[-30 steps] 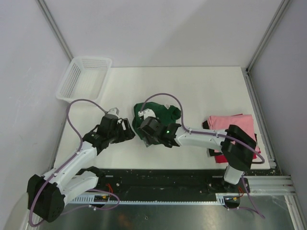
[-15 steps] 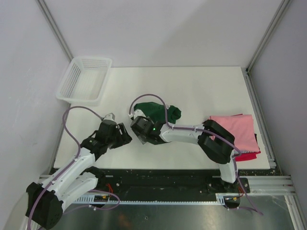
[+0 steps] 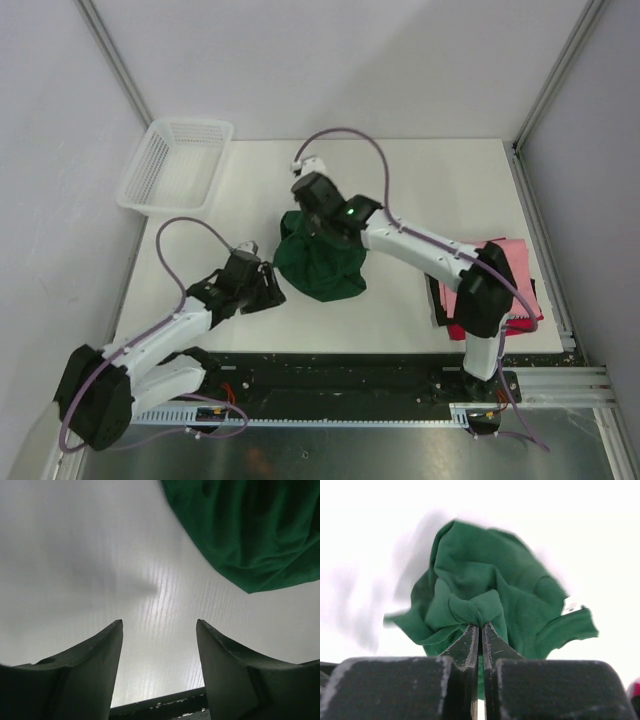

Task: Fold and stack the t-shirts
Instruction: Flatten out the tshirt

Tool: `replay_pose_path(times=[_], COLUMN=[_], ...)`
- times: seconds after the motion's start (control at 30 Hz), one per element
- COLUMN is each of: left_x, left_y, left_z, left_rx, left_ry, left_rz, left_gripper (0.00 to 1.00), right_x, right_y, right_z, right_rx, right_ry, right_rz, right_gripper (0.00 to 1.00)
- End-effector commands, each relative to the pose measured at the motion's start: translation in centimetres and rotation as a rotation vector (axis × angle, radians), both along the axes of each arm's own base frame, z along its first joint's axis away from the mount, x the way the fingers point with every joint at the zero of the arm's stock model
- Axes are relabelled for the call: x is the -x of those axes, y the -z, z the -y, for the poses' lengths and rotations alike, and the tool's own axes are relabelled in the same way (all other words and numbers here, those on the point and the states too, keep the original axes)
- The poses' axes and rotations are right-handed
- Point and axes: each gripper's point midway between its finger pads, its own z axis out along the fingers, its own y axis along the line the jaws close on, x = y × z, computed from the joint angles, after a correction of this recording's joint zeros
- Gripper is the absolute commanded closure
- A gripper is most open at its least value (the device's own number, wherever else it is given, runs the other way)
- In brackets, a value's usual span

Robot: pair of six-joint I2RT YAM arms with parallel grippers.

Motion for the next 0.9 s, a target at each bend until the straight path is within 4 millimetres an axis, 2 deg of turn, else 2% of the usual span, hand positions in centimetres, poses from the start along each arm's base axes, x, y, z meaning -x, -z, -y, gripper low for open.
replay_pose_path(times=[0.0,0.2,0.37,0.43,0.47,0.53,0.57,0.63,0.77,0.87], left_x=[-2.9,-5.6,-8.5,-9.7,-10.2,-11.1,-11.4,-11.7,-11.3,-9.6], left_y=[-2.1,-0.9,-0.2,0.0,0.0,-0.6,-1.3,-3.8,-10.5,-15.2], left_z=[3.7,7.3,9.1,9.4,9.5,9.0,8.5,6.9,2.7,0.1], left_rx=[0.072,0.07,0.049,0.029,0.017,-0.021,-0.044,-0.09,-0.206,-0.243], left_ry=[0.031,0.044,0.008,-0.007,-0.012,-0.03,-0.046,-0.072,-0.114,-0.101], left_rz=[0.068,0.037,0.039,0.046,0.055,0.085,0.107,0.179,0.328,0.431], left_gripper=[0.32,0.23,0.24,0.35,0.47,0.79,0.9,0.97,1.0,1.0], right_x=[-2.2,-4.5,-5.9,-6.5,-6.7,-7.0,-7.1,-7.1,-6.3,-5.1], right_y=[-6.9,-9.1,-10.4,-10.9,-11.2,-11.9,-12.3,-13.3,-15.8,-18.0], right_z=[2.9,5.3,7.1,8.2,8.7,10.0,10.7,12.2,15.7,18.4], right_rx=[-0.14,-0.227,-0.255,-0.258,-0.261,-0.266,-0.266,-0.26,-0.229,-0.224], right_ry=[0.083,0.128,0.169,0.194,0.207,0.233,0.247,0.268,0.323,0.359], right_rz=[0.043,0.028,0.028,0.033,0.035,0.042,0.047,0.064,0.121,0.166], right_gripper=[1.0,1.0,1.0,1.0,1.0,1.0,1.0,1.0,1.0,1.0])
